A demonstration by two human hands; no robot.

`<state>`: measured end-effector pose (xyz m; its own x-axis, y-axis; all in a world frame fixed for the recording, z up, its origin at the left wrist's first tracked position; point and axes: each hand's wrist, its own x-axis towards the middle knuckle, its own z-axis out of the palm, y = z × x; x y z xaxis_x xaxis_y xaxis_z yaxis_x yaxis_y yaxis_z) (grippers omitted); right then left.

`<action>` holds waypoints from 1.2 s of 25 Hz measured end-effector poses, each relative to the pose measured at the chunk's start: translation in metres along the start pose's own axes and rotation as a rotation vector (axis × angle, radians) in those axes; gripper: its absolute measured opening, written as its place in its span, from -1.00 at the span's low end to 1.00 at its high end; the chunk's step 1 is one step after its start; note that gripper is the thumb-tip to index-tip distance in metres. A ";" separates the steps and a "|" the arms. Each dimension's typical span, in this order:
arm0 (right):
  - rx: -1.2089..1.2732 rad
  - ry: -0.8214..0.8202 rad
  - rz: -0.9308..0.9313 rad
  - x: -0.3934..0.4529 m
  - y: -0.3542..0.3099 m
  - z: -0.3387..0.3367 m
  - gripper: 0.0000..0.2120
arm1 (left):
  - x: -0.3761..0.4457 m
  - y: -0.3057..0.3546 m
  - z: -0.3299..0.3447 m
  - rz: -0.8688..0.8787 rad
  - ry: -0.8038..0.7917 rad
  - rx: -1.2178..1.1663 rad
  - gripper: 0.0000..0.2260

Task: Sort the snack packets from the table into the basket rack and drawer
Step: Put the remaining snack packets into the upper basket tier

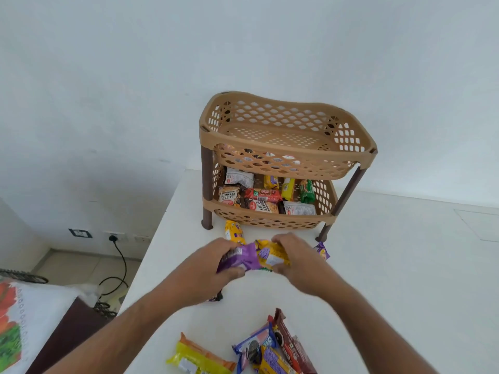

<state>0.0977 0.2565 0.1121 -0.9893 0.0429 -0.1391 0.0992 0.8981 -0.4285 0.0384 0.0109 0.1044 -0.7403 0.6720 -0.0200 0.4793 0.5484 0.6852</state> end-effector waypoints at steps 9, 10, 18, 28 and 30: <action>0.145 0.262 -0.095 0.001 0.003 -0.249 -0.55 | 0.087 0.139 -0.112 0.372 0.311 -0.040 -0.66; 0.129 0.312 -0.077 0.011 0.005 -0.267 -0.57 | 0.102 0.148 -0.120 0.372 0.333 -0.052 -0.63; -0.277 0.218 0.055 0.089 0.018 -0.290 -0.54 | 0.219 0.164 -0.141 0.267 0.362 0.054 -0.65; -0.475 -0.115 0.078 0.139 0.035 -0.256 -0.65 | 0.289 0.152 -0.125 0.128 0.181 0.293 -0.74; -0.476 -0.162 0.094 0.142 0.034 -0.252 -0.68 | 0.298 0.152 -0.120 0.118 0.146 0.337 -0.74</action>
<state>-0.0664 0.4037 0.3027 -0.9454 0.0987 -0.3106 0.0902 0.9951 0.0418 -0.1659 0.2343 0.2902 -0.7187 0.6754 0.1653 0.6750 0.6207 0.3988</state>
